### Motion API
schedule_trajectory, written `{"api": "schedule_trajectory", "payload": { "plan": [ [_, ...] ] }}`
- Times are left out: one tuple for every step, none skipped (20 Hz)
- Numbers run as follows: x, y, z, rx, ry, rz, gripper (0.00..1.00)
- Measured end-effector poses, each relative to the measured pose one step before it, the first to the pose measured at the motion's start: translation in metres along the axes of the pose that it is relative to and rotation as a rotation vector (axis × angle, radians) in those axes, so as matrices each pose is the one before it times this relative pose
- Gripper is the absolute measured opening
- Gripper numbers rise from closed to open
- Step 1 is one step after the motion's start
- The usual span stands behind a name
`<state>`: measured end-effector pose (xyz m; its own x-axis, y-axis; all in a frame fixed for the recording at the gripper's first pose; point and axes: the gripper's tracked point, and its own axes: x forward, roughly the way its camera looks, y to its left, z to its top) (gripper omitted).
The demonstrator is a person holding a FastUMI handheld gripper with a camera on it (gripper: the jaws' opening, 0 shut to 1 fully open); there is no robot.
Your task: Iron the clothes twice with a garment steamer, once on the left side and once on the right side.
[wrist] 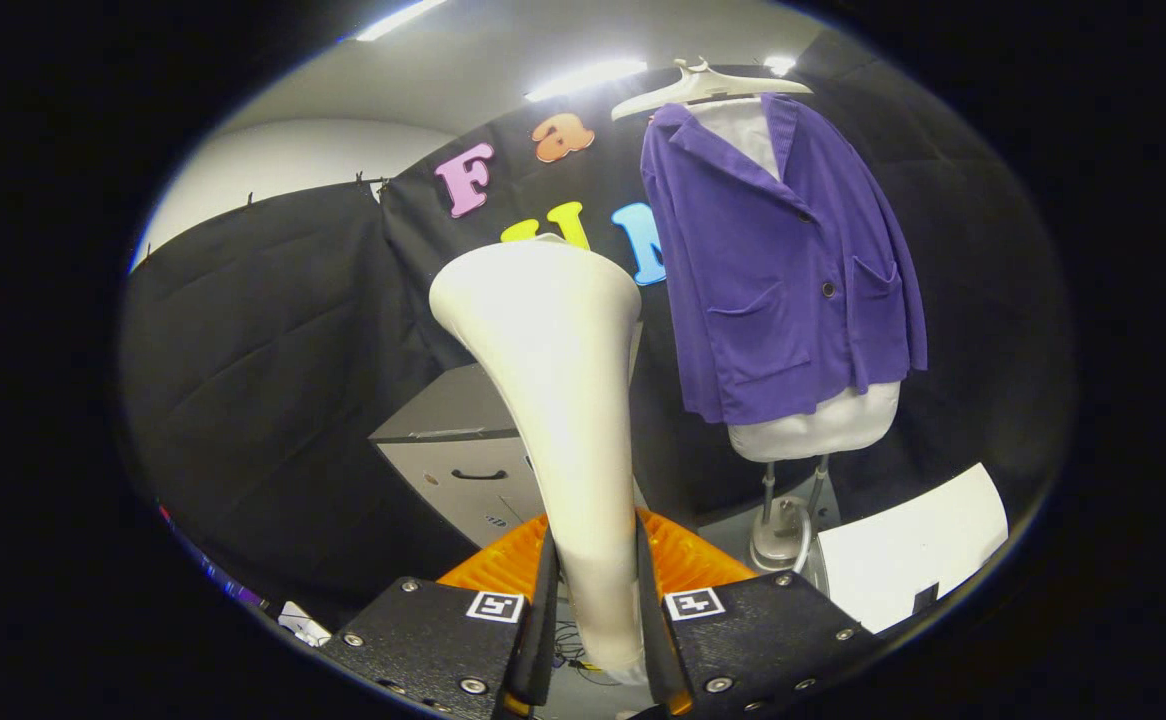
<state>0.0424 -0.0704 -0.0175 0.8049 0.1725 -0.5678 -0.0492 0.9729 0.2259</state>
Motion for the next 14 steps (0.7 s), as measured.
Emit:
{"api": "schedule_trajectory", "payload": {
  "plan": [
    [0.00091, 0.00147, -0.00174, -0.00856, 0.00903, 0.00255, 0.37],
    [0.00126, 0.00026, 0.00031, 0.00412, 0.00239, -0.00421, 0.37],
    [0.00145, -0.00008, -0.00079, -0.00391, 0.00314, -0.00346, 0.37],
    [0.00038, -0.00042, -0.00097, 0.00191, 0.00027, -0.00166, 0.37],
    [-0.00171, 0.001, -0.0014, 0.00226, 0.0034, 0.00091, 0.37],
    [-0.00038, -0.00014, 0.00014, 0.00038, 0.00199, -0.0001, 0.37],
    [-0.0008, 0.00003, -0.00049, -0.00004, -0.00027, -0.00105, 0.37],
    [-0.0005, -0.00024, -0.00081, -0.00088, 0.00155, -0.00052, 0.37],
    [-0.00004, 0.00055, -0.00178, 0.00091, 0.0041, -0.00175, 0.37],
    [0.00134, 0.00042, -0.00079, -0.00086, 0.0049, 0.00036, 0.37],
    [0.00036, -0.00032, -0.00113, 0.00052, 0.00196, 0.00017, 0.37],
    [0.0005, 0.00016, -0.0011, -0.00023, 0.00442, -0.00013, 0.37],
    [0.00061, -0.00065, -0.0022, -0.0017, 0.00632, -0.00121, 0.37],
    [0.00116, -0.00066, -0.00136, -0.00204, 0.00612, -0.00277, 0.37]
  ]
}}
